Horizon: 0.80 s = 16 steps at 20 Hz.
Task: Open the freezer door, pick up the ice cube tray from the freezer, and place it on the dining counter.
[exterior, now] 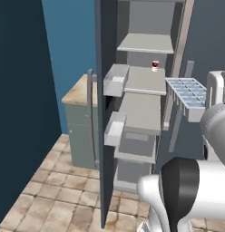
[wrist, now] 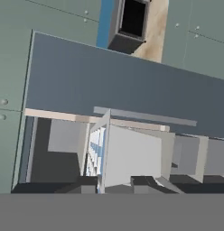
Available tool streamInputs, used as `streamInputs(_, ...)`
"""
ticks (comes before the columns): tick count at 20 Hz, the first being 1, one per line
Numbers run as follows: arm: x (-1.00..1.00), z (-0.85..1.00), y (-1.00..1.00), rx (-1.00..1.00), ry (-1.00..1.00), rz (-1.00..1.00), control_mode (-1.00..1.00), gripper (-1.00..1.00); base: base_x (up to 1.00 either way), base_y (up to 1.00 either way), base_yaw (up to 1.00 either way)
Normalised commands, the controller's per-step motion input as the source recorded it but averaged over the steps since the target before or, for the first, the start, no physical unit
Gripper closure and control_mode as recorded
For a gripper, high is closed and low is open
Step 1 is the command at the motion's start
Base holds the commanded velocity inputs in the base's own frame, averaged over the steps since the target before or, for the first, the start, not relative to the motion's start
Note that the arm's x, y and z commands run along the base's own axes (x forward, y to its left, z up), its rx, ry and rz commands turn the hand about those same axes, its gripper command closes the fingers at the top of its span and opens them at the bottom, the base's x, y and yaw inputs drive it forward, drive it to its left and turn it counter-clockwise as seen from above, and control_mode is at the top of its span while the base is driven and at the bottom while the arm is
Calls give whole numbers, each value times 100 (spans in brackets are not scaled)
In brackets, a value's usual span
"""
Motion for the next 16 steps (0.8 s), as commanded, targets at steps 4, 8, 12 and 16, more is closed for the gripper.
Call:
streamInputs(4,0,0,0,0,0,0,100,100,-62,-30,36)
streamInputs(8,0,0,0,0,0,0,100,100,-53,-7,44)
streamInputs(12,0,0,0,0,0,0,100,100,-44,0,48)
streamInputs(16,0,0,0,0,0,0,100,100,-36,0,52)
